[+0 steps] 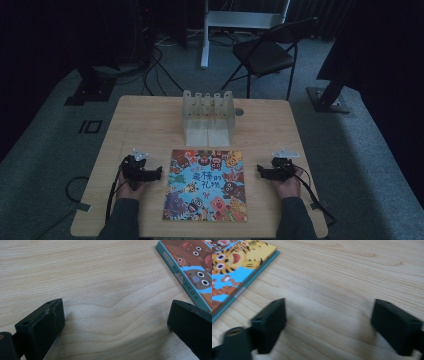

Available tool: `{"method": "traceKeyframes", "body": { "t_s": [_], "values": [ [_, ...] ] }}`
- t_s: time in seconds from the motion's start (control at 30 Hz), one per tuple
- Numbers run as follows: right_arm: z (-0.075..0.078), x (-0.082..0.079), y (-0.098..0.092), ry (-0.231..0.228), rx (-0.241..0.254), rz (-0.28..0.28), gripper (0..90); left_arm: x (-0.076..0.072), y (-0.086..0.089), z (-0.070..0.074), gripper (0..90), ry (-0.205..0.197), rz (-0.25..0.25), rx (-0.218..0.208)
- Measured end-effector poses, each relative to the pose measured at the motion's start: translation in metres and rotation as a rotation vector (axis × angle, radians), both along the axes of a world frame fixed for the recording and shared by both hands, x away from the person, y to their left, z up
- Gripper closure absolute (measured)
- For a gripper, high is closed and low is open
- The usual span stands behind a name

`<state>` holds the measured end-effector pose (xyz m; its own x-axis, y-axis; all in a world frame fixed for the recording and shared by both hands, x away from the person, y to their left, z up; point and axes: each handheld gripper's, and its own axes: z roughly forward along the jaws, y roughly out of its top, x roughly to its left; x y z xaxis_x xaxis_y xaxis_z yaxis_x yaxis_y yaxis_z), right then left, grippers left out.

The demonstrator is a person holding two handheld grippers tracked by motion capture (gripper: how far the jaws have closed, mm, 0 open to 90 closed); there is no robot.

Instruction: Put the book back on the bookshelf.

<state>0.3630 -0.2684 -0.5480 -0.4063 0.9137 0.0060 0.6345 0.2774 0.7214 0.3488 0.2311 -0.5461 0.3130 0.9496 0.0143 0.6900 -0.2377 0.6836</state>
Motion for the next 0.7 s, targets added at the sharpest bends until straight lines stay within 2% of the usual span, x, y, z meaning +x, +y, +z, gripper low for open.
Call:
{"method": "traceKeyframes", "body": {
  "t_s": [0.03, 0.1, 0.13, 0.2, 0.27, 0.5, 0.7],
  "values": [
    [0.005, -0.002, 0.004, -0.006, 0.005, -0.009, 27.1, 0.0, 0.0, 0.0, 1.4, 0.0, 0.0, 0.0],
    [0.013, -0.005, 0.008, -0.039, 0.016, 0.001, 32.7, 0.0, 0.0, 0.0, 1.4, 0.0, 0.0, 0.0],
    [0.013, -0.005, 0.008, -0.039, 0.016, 0.001, 32.7, 0.0, 0.0, 0.0, 1.4, 0.0, 0.0, 0.0],
    [0.023, -0.008, 0.013, -0.077, 0.028, 0.017, 34.7, 0.0, 0.0, 0.0, 1.4, 0.0, 0.0, 0.0],
    [0.03, -0.011, 0.019, -0.096, 0.024, 0.038, 36.6, 0.0, 0.0, 0.0, 1.5, 0.0, 0.0, 0.0],
    [0.051, -0.016, 0.037, -0.131, 0.022, 0.092, 37.2, 0.0, 0.0, 0.0, 1.4, 0.0, 0.0, 0.0],
    [0.06, -0.007, 0.051, -0.14, -0.002, 0.143, 36.3, 0.0, 0.0, 0.0, 1.4, 0.0, 0.0, 0.001]
  ]
}}
